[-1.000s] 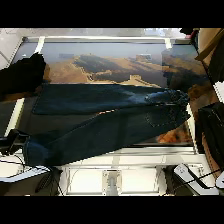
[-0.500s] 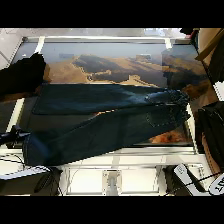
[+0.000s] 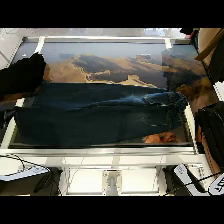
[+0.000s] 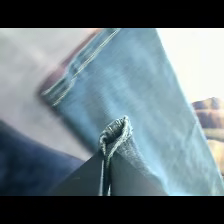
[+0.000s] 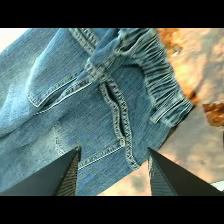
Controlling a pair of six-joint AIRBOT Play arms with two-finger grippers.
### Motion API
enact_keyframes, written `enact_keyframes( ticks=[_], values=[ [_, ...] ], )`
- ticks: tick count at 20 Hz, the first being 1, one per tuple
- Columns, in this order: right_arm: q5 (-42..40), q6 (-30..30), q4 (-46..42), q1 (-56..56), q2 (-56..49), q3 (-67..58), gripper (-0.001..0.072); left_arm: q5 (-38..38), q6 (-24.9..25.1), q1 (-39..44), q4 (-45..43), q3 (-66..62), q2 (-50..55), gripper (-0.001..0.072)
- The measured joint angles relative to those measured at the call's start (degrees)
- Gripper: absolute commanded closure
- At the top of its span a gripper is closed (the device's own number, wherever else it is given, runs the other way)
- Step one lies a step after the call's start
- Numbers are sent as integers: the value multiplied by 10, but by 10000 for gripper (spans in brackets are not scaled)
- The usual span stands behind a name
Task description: Fold the clothes and pants, and hang the long-sleeved shirts on hangers.
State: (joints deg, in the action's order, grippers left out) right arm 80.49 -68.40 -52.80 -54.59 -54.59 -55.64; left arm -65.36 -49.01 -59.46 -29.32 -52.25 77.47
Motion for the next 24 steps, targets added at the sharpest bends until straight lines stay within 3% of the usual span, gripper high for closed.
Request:
enact_keyframes(
  ticks=[1,2,5,8,15,24],
  values=[
    [1,0,-1,0,0,0,205,5,4,17,11,-2,1,114],
    [3,0,-1,0,0,0,200,11,7,36,18,-3,3,103],
    [14,7,-18,-1,4,0,200,31,-7,61,31,-14,3,108],
    [16,21,-65,-18,24,11,200,21,-41,18,18,-21,-16,108],
    [-13,46,-45,-93,49,91,200,-92,-161,-186,-207,14,-32,108],
    [-21,50,-8,-103,52,116,200,-139,-126,-259,-256,66,15,108]
  ],
)
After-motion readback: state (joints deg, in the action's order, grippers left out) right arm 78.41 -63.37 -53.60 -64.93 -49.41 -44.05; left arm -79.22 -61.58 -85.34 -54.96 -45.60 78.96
